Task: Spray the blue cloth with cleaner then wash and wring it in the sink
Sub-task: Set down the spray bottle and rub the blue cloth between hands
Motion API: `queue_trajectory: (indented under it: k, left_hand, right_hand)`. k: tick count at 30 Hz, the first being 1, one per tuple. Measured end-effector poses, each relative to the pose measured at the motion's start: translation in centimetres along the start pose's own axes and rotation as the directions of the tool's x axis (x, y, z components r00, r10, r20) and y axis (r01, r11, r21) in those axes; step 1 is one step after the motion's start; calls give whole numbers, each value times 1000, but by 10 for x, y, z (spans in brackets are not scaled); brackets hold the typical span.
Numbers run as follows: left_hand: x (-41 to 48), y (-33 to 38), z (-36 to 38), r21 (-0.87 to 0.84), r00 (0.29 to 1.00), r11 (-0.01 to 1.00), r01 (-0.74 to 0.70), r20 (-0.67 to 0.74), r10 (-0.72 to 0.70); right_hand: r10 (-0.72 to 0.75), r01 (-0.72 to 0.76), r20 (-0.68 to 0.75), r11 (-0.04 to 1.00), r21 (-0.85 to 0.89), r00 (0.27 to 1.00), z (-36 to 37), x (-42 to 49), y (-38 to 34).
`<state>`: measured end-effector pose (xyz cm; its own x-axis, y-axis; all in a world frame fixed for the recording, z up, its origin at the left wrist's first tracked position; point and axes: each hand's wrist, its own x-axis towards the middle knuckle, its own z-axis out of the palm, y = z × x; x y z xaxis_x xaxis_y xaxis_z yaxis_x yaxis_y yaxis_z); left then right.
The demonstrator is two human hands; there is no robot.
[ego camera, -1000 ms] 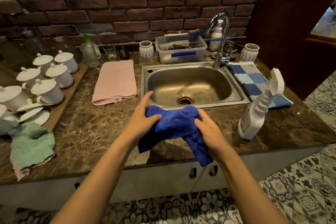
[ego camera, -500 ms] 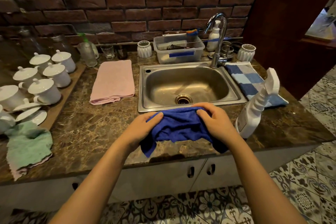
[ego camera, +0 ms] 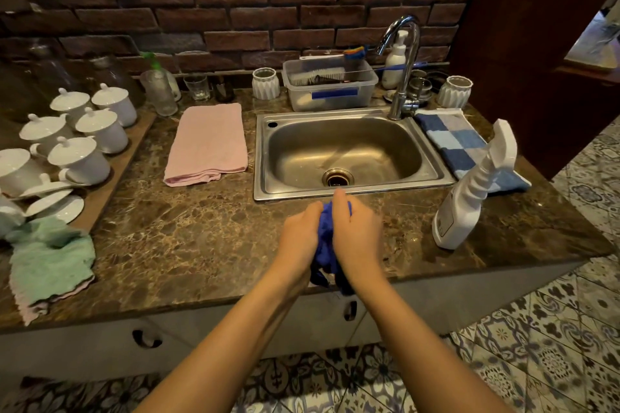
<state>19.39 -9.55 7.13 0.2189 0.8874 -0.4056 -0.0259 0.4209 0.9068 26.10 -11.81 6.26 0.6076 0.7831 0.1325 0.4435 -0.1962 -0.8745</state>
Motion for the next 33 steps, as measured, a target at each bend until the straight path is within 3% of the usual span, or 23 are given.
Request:
queue_trajectory:
  k: [4, 10, 14, 21, 26, 28, 33]
  left_hand:
    - [1, -6, 2, -86, 999, 995, 53, 12, -52]
    - [6, -5, 7, 28, 1000, 1000, 9, -4, -9]
    - [11, 7, 4, -152, 994, 986, 72, 97, -57]
    - [14, 25, 15, 37, 997, 998, -60, 47, 58]
    - [17, 40, 15, -212, 990, 977, 28, 138, 1]
    - [10, 34, 23, -200, 992, 979, 44, 123, -20]
    - [14, 31, 30, -4, 999, 999, -34, 42, 34]
  right_hand:
    - [-41, 41, 8, 999, -13, 999, 7, -11, 3]
    - [-1, 2, -40, 1000, 9, 999, -1, 2, 3]
    - [-127, 127, -51, 992, -5, 991, 7, -21, -12]
    - [-12, 22, -120, 996, 84, 993, -2, 29, -7]
    - [-215, 215, -131, 977, -13, 968, 4, -2, -25]
    - [-169, 160, -163, 985, -68, 972, -4, 28, -25]
    - [17, -14, -118, 1000, 24, 993, -15, 50, -5]
